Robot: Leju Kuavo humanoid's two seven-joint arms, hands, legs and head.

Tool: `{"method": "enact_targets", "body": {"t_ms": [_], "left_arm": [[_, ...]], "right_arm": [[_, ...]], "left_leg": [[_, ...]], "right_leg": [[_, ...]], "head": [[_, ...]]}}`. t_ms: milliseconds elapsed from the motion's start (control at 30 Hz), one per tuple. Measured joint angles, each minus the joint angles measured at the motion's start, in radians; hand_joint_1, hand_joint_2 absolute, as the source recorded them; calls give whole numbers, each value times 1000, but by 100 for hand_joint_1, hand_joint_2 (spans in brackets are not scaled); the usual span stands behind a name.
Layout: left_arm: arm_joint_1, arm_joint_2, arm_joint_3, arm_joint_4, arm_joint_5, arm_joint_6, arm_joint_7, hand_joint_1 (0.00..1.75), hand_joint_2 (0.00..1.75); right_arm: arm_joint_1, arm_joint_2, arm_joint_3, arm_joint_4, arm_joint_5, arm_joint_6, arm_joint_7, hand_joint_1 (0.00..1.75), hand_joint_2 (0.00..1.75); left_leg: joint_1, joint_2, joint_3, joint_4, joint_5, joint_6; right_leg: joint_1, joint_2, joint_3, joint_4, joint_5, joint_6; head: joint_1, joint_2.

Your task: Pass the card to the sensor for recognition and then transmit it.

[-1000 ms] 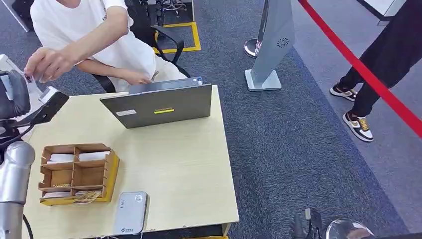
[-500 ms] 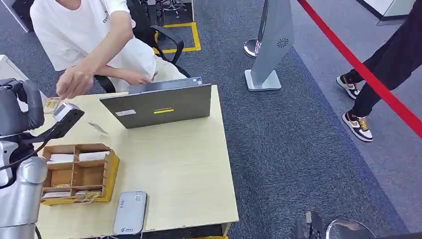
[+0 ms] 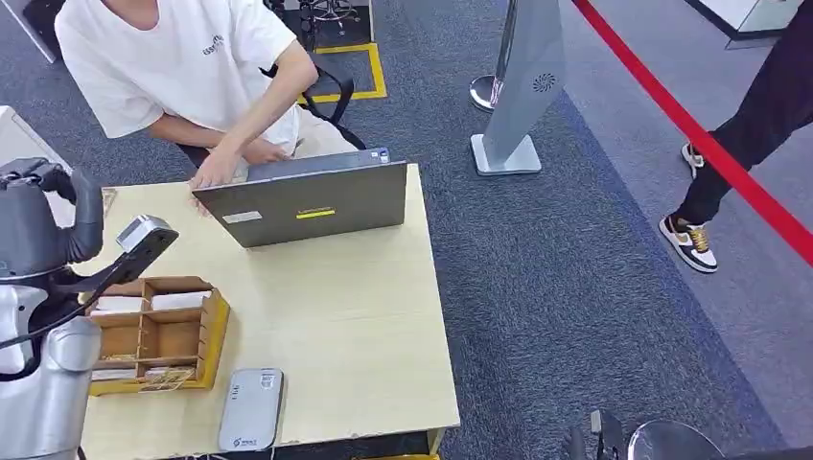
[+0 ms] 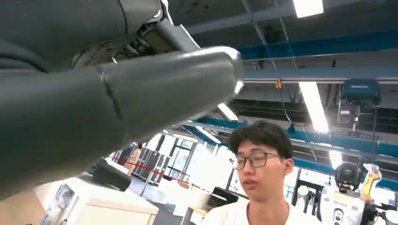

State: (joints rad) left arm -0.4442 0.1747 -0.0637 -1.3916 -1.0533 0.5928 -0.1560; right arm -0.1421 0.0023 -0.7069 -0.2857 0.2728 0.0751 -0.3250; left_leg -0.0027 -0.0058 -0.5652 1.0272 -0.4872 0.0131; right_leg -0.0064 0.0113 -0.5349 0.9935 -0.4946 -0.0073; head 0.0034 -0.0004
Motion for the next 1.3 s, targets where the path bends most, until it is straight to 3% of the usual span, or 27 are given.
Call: {"method": "enact_targets", "body": {"t_ms": [300, 600, 833, 967, 1300], "left_arm": [[6, 0, 0, -1, 9, 3, 3, 0, 175], [-20, 1, 1, 14, -38, -5, 64, 0, 175], [-155, 33, 10, 197, -103, -47, 146, 0, 175], [-225, 54, 13, 313, -119, -48, 159, 0, 175], [-262, 63, 13, 431, -125, -52, 168, 0, 175]], "right_arm": [[3, 0, 0, 0, 3, 0, 0, 0, 0], [4, 0, 0, 0, 11, 3, 9, 0, 0], [0, 0, 0, 0, 30, 3, 29, 0, 0], [-4, 0, 0, 0, 36, 3, 32, 0, 0], [-7, 0, 0, 0, 37, 5, 39, 0, 0]], "left_leg": [[0, 0, 0, 0, 0, 0], [0, 0, 0, 0, 0, 0], [0, 0, 0, 0, 1, -2], [0, 0, 0, 0, 2, -2], [0, 0, 0, 0, 2, -2]], "right_leg": [[0, 0, 0, 0, 0, 0], [0, 0, 0, 0, 0, 0], [0, 0, 0, 1, 1, -1], [0, 0, 0, 1, 1, -1], [0, 0, 0, 1, 1, -1]], "head": [[0, 0], [0, 0], [0, 0], [0, 0], [0, 0]]}}
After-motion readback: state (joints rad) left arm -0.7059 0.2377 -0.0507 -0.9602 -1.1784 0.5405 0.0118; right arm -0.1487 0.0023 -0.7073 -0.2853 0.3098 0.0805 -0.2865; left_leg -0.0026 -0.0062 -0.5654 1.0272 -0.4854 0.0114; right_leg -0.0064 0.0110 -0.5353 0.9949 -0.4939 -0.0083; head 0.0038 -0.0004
